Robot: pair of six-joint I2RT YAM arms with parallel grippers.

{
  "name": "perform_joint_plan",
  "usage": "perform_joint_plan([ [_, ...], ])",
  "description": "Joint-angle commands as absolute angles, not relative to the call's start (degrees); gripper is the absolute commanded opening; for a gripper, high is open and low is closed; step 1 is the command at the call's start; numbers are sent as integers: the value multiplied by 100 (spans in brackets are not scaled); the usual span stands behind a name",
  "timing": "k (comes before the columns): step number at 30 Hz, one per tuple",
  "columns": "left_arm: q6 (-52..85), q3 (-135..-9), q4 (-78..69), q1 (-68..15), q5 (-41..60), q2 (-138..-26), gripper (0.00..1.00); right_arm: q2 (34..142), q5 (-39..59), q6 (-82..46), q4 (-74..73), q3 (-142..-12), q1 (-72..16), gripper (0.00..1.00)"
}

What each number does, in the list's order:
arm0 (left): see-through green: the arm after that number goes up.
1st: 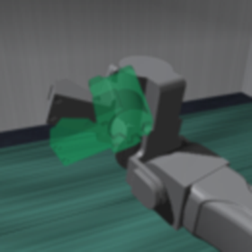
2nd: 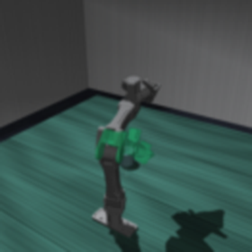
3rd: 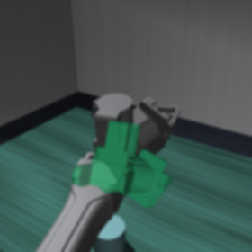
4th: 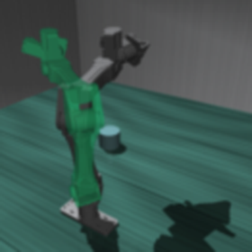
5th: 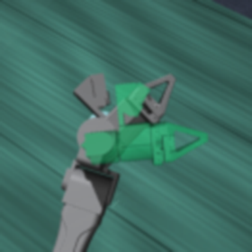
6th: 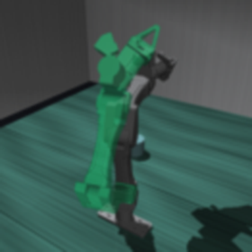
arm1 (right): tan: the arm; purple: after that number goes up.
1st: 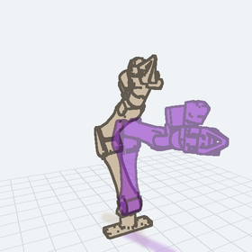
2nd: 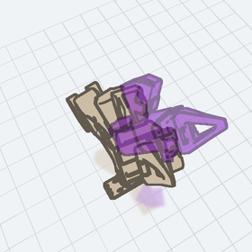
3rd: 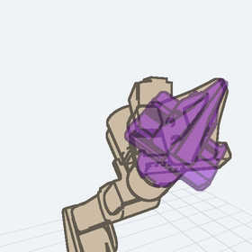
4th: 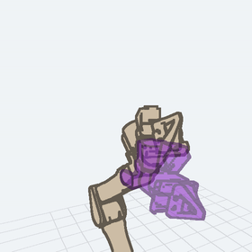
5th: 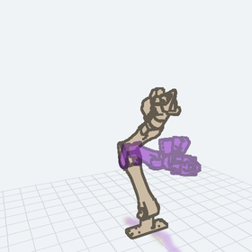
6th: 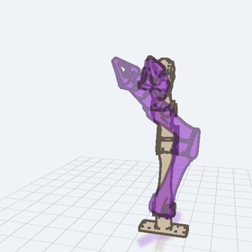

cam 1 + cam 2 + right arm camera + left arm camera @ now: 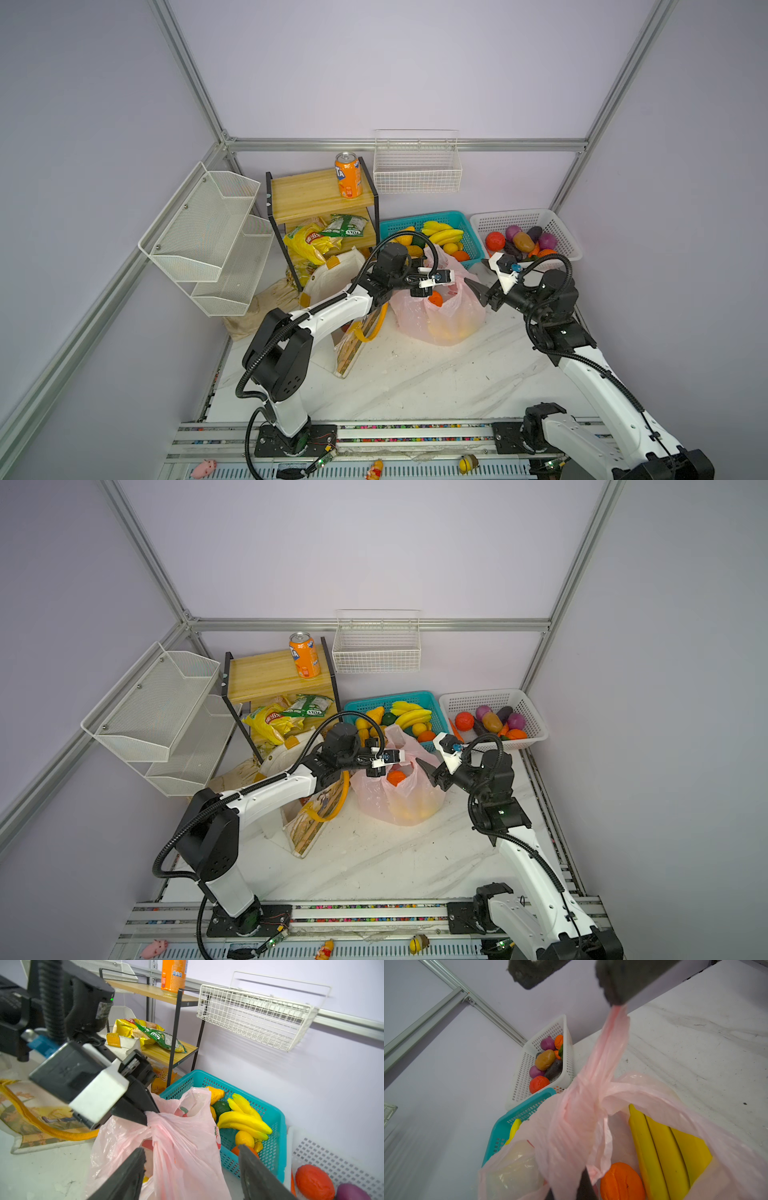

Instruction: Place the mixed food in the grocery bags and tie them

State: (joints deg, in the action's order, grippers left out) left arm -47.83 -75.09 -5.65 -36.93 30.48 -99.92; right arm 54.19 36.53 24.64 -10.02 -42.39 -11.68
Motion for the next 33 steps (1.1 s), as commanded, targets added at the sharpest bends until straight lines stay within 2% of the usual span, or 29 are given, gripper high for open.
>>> perform_joint_plan([
  [1, -5020, -7312, -999, -3597, 3519, -9895, 0, 5460, 4045, 3573, -1158, -4337, -1242, 74],
  [11, -5129, -7348, -1086, -3463, 3937, -9986, 0, 5851, 3650, 4449, -882, -4426, -1749, 69],
  [25, -5432, -7241, -1091, -3462, 4078, -9975, 0, 6349, 3251, 4955, -1164, -4532, -1915, 42],
  [33, -5477, -7242, -1065, -3465, 4136, -9999, 0, 6580, 3295, 5086, -1305, -4605, -1917, 39],
])
